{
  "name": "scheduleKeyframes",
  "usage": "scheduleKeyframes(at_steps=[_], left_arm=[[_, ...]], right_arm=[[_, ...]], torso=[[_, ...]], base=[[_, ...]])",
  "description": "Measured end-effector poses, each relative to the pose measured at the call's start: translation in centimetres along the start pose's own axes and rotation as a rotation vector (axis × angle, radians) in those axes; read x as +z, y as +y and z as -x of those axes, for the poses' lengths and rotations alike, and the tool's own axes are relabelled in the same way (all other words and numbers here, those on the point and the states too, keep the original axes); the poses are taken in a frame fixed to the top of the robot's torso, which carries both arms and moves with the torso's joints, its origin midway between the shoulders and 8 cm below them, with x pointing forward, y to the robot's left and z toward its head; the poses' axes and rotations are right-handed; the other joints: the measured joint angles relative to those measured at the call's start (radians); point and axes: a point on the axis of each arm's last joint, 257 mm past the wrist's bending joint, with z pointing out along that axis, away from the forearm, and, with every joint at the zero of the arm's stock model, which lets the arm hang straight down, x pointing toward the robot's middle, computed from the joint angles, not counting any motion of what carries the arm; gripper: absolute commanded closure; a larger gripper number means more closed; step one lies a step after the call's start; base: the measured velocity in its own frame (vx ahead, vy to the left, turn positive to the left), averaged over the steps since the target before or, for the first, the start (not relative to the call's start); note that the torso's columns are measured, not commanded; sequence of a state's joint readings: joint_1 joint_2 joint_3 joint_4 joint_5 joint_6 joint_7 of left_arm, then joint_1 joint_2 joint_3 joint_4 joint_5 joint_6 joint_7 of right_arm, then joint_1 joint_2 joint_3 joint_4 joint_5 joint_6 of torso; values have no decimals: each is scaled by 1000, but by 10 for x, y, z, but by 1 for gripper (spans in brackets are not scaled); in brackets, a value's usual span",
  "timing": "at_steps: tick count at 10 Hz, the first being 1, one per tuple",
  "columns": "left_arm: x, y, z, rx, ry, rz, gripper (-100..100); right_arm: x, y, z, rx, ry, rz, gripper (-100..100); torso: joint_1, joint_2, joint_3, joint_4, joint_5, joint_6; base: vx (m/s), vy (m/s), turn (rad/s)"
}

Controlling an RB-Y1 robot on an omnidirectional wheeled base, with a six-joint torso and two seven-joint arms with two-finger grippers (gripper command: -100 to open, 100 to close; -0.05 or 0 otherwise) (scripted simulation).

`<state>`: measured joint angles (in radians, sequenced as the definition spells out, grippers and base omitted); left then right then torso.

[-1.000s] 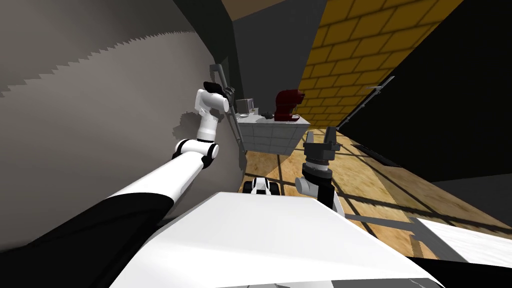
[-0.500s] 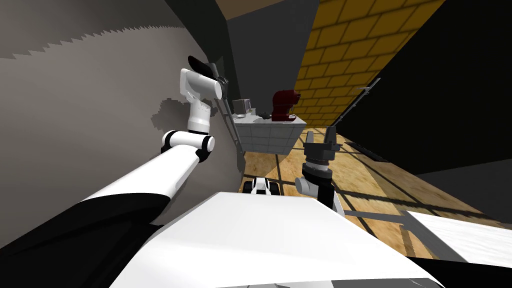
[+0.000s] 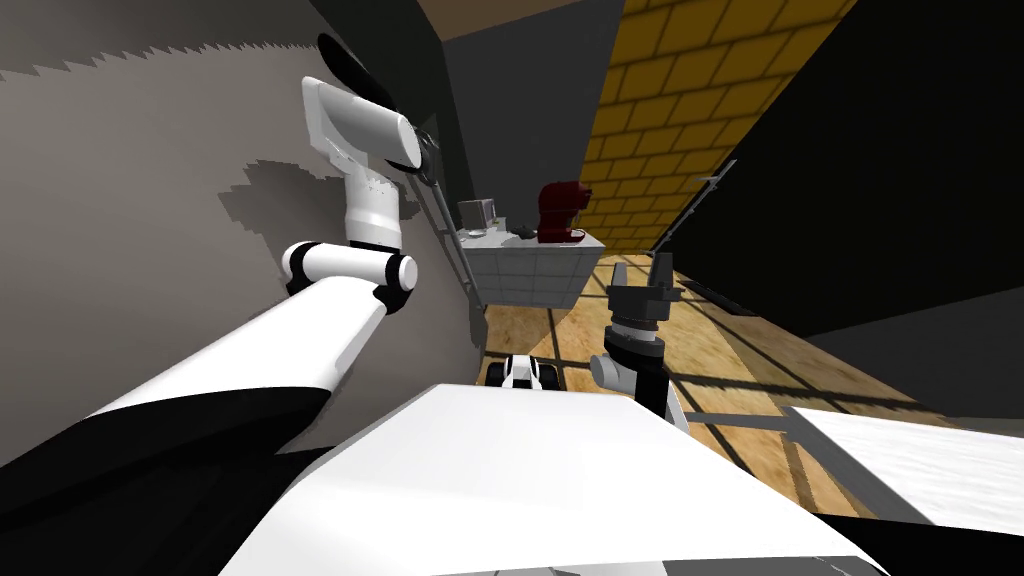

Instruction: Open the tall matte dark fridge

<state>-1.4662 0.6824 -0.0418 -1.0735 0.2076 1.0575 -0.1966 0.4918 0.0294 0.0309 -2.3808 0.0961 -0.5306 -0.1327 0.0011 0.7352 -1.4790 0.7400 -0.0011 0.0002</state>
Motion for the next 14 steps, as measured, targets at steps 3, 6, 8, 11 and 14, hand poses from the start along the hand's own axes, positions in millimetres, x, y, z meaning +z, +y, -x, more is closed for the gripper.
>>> scheduleKeyframes(at_steps=[3, 6, 8, 11, 14], left_arm=[[-9, -7, 30, -2, -35, 33, -100], [-25, -6, 66, -16, -68, 83, -100], [-32, -6, 92, -28, -92, 112, -100], [-50, -4, 126, -52, -121, 163, -100], [-54, -1, 136, -59, -126, 182, 100]], right_arm=[[0, 0, 0, 0, 0, 0, 0], [0, 0, 0, 0, 0, 0, 0], [0, 0, 0, 0, 0, 0, 0], [0, 0, 0, 0, 0, 0, 0], [0, 0, 0, 0, 0, 0, 0]], torso=[[2, 0, 0, -3, 2, -1], [0, 2, 2, -2, 1, 0], [0, 1, 2, -2, 1, 0], [-1, 3, 3, -2, 1, 0], [0, 4, 4, -2, 1, 0]], base=[[29, 0, -31], [27, -5, -65], [33, -9, -74], [30, -14, -52], [6, -2, -3]])
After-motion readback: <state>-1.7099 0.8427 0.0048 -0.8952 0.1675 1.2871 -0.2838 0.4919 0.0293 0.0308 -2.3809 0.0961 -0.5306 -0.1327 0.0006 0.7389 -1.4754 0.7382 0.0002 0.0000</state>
